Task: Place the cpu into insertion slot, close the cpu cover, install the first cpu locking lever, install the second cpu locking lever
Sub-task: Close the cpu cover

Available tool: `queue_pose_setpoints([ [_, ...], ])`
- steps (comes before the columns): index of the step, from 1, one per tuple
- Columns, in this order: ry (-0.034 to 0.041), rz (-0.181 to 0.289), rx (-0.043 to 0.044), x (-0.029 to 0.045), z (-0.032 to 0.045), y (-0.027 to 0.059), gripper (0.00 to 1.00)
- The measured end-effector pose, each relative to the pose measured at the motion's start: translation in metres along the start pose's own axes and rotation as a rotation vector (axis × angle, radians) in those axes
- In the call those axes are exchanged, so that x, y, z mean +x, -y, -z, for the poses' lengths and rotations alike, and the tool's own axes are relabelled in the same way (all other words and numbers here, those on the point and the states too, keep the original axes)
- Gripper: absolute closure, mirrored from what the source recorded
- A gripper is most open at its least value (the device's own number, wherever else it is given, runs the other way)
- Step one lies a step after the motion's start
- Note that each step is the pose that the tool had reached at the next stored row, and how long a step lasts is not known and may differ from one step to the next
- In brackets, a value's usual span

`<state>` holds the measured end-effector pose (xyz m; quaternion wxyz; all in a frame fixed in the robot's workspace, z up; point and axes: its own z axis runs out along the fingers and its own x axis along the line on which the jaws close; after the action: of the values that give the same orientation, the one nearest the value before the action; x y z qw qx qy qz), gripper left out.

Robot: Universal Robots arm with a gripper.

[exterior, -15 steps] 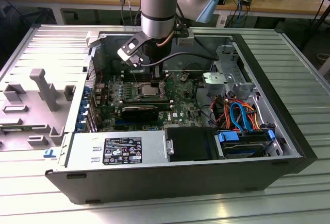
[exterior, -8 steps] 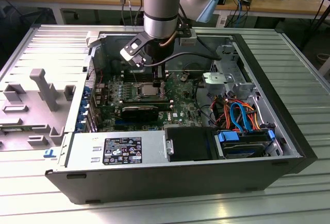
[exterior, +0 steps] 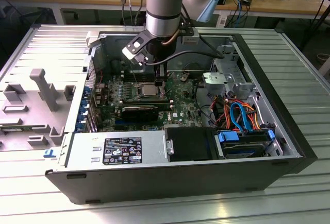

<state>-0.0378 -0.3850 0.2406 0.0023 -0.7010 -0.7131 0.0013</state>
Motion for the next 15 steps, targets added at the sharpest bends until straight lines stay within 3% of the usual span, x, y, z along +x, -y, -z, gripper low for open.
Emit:
queue_pose_setpoints([
  [11,-0.008,0.0,-0.0001,0.0,0.018,-0.0026,0.89],
  [15,-0.0123,0.0,0.0017,-0.0001,0.0212,-0.01,0.89],
])
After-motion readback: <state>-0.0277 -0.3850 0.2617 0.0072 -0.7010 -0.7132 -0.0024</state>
